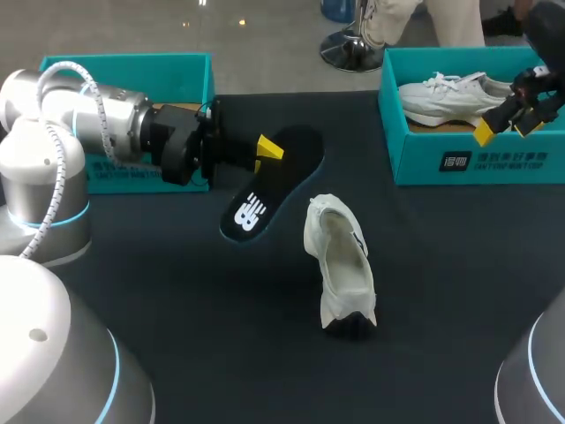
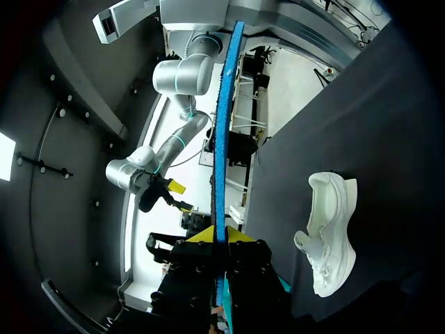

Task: Take the shoe out of the shoebox, open the shoe tongue, remove and reinsert the insole, then place the shoe into the shoebox

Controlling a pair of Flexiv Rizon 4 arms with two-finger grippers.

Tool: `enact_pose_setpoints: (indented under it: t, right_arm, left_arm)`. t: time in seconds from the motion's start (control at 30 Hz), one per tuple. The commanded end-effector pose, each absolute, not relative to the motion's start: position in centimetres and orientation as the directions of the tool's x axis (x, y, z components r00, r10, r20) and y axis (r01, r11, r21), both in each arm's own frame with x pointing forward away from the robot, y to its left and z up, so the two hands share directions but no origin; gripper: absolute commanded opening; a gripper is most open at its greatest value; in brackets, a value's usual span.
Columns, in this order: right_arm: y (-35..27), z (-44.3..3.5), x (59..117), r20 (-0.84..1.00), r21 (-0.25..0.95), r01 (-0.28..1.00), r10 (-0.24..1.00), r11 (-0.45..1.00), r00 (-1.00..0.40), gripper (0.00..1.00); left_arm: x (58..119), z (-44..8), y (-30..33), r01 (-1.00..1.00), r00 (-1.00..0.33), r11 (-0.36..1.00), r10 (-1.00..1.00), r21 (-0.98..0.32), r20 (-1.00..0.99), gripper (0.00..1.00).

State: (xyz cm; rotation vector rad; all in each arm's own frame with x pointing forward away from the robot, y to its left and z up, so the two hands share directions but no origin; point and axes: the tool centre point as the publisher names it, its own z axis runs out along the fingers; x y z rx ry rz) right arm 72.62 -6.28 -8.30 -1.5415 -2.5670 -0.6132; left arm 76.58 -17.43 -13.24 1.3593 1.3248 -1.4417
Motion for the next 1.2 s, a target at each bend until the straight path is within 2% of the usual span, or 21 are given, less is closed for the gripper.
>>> enact_pose_setpoints:
  t: [0.03,0.1,0.37,0.57,0.8,1.2]
  right_arm:
    - [-6.2,-8.3,72.9,0.274,0.288,0.864,0.829,0.413,-0.488,1.00]
    - [-6.2,-8.3,72.9,0.274,0.288,0.864,0.829,0.413,-0.488,1.00]
    - [-6.2,-8.3,72.9,0.274,0.288,0.864,0.829,0.413,-0.488,1.00]
    - [-6.2,-8.3,72.9,0.274,0.288,0.864,0.829,0.413,-0.488,1.00]
    - [-6.2,-8.3,72.9,0.274,0.288,0.864,0.829,0.413,-0.488,1.00]
    - [-6.2,-8.3,72.9,0.274,0.288,0.864,0.829,0.413,-0.488,1.00]
  left_arm:
    - [76.5,-13.2,-17.4,0.963,-0.164,-0.192,0.133,-0.188,-0.977,0.00]
    - [76.5,-13.2,-17.4,0.963,-0.164,-0.192,0.133,-0.188,-0.977,0.00]
    - [74.8,-15.1,-18.1,0.860,-0.427,-0.202,0.219,-0.469,-0.877,0.00]
    - [73.5,-17.1,-19.3,0.770,-0.550,-0.181,0.298,-0.612,-0.780,0.00]
    - [71.8,-19.9,-20.5,0.672,-0.636,-0.157,0.378,-0.723,-0.673,0.00]
    - [69.4,-22.8,-22.1,0.607,-0.661,-0.152,0.449,-0.780,-0.601,0.00]
